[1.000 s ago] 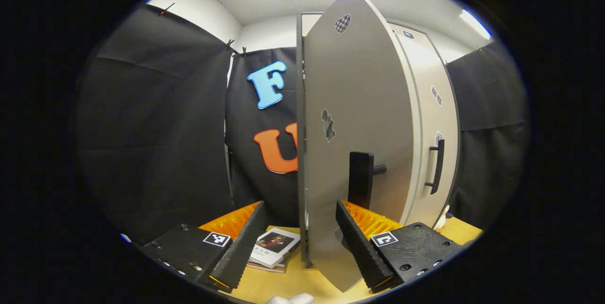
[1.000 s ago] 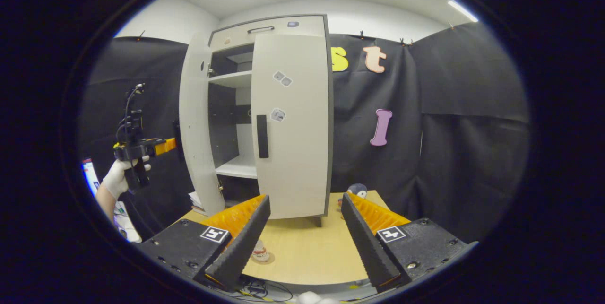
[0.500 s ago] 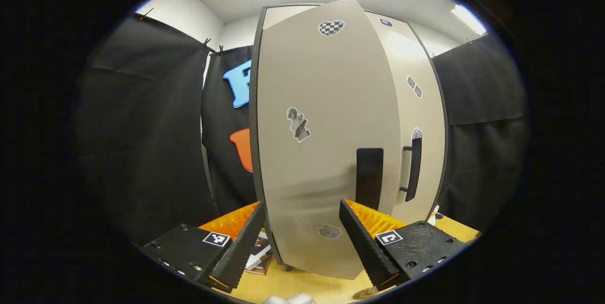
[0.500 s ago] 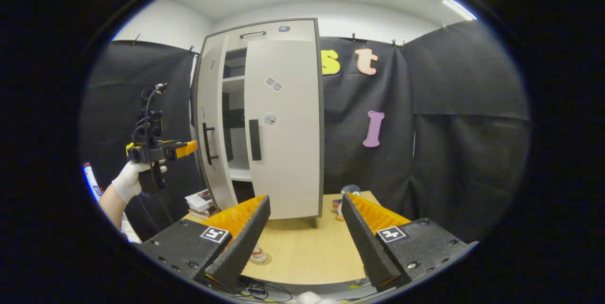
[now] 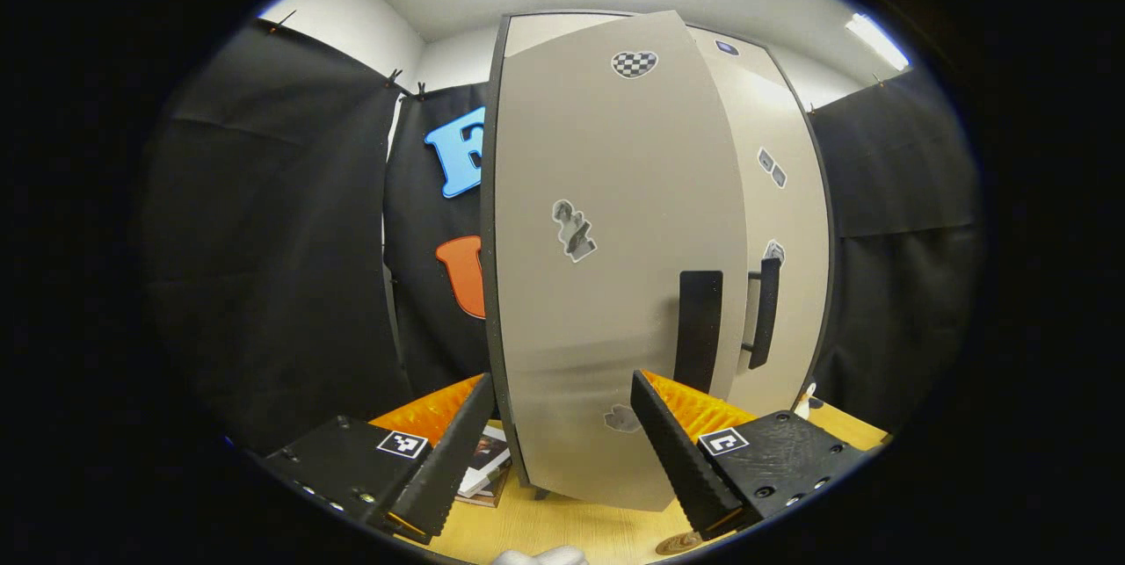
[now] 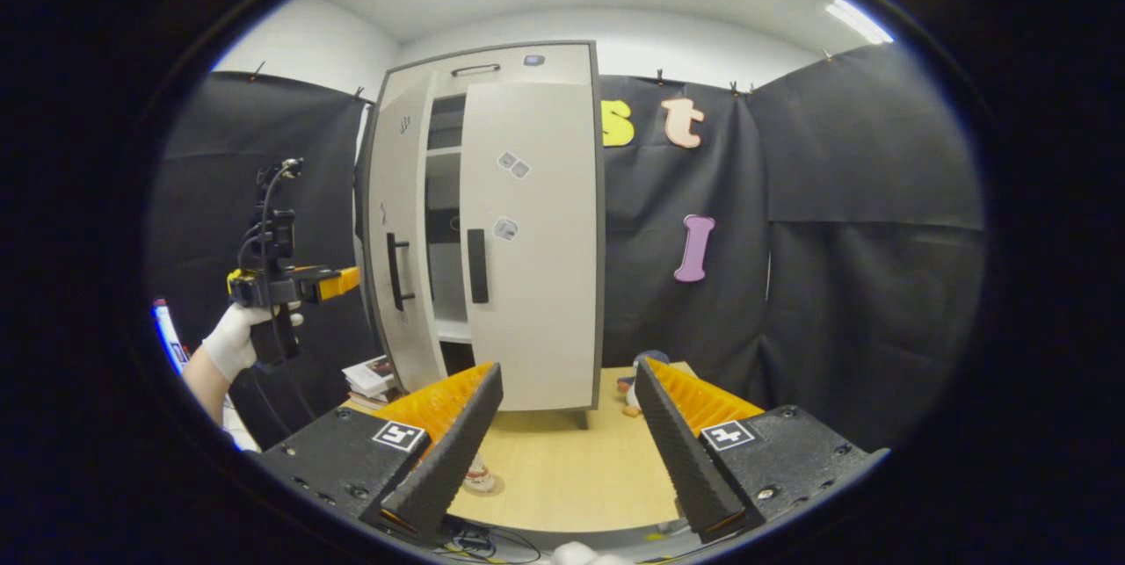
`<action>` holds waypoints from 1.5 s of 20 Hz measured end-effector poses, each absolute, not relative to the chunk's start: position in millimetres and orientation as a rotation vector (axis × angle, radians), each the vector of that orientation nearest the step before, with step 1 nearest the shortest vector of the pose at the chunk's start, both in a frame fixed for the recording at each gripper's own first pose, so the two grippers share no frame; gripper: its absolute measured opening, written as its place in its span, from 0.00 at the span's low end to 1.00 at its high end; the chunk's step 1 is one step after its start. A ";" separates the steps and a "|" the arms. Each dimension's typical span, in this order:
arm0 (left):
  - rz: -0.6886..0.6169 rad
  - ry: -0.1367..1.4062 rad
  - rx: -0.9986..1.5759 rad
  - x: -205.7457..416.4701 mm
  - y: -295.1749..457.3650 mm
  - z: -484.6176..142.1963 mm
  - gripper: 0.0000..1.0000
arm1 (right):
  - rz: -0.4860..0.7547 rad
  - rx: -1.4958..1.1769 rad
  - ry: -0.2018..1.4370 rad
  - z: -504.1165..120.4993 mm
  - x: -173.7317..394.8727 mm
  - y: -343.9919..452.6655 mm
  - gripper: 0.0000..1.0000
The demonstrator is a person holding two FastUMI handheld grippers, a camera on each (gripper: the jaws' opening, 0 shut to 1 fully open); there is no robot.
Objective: Grasp the bottle in the cabinet with the left hand and place it on the coaster, then close the right door with the right hand and the left door with the left hand.
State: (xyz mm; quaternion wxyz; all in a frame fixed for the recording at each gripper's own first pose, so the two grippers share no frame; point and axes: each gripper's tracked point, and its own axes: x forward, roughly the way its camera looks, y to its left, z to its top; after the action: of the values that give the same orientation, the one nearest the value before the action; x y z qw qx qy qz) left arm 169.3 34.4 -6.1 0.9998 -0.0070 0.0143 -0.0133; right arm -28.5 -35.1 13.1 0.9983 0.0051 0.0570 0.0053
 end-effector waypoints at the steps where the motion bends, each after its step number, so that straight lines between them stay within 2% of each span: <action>1: -0.026 0.026 -0.012 168.3 35.1 -5.9 0.96 | 0.011 0.007 0.111 13.4 -29.5 -34.2 0.99; 12: -0.074 0.022 -0.032 128.9 24.7 3.4 0.96 | -0.014 -0.003 0.085 25.8 -23.8 -26.3 0.99; 20: -0.053 0.001 -0.013 31.4 7.2 12.3 0.96 | 0.013 0.024 0.053 33.4 -33.6 -35.7 0.99; 25: -0.003 0.051 0.001 -35.8 -2.3 -8.7 0.95 | 0.016 0.023 0.042 35.4 -47.4 -54.0 0.99; 30: 0.020 0.084 0.004 -72.5 -9.5 -10.3 0.96 | 0.028 0.021 0.045 32.7 -64.2 -64.8 0.99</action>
State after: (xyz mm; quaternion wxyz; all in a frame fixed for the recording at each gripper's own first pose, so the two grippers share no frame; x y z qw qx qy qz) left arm -72.5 -9.5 -10.3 0.9991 0.0020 0.0418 0.0099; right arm -64.2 -64.8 32.7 0.9996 0.0103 0.0224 0.0142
